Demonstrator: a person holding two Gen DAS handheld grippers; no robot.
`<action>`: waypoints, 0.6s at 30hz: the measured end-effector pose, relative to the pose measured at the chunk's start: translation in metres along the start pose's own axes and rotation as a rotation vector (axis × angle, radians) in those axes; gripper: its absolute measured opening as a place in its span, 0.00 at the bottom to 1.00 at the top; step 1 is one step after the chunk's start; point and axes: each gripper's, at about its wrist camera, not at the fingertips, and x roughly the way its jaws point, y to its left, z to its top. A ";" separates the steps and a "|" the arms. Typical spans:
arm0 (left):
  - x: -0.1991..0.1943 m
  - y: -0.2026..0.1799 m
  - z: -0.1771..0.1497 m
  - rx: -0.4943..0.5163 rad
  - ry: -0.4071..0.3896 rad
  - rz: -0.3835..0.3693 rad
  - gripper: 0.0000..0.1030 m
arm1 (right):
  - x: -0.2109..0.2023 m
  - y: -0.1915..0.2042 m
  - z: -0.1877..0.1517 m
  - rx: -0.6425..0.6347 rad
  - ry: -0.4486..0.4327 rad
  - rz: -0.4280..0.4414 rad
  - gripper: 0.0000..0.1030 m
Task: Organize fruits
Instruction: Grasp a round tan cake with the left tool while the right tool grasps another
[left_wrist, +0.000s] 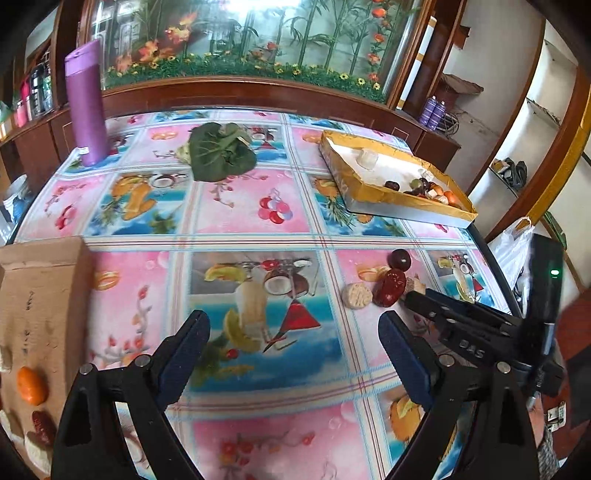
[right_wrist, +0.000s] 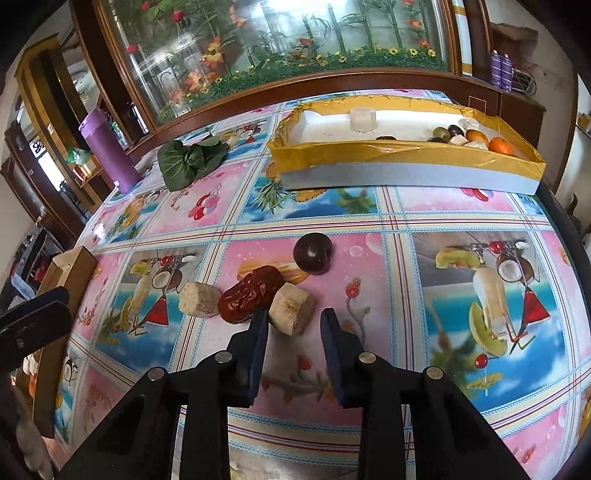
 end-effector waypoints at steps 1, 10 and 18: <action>0.005 -0.003 0.001 0.008 0.002 0.003 0.89 | -0.004 -0.004 0.000 0.014 -0.009 -0.005 0.30; 0.064 -0.038 -0.004 0.141 0.074 -0.030 0.66 | -0.020 -0.031 0.004 0.079 -0.054 -0.106 0.30; 0.077 -0.059 -0.003 0.254 0.040 0.019 0.33 | -0.010 -0.032 0.010 0.103 -0.049 -0.021 0.35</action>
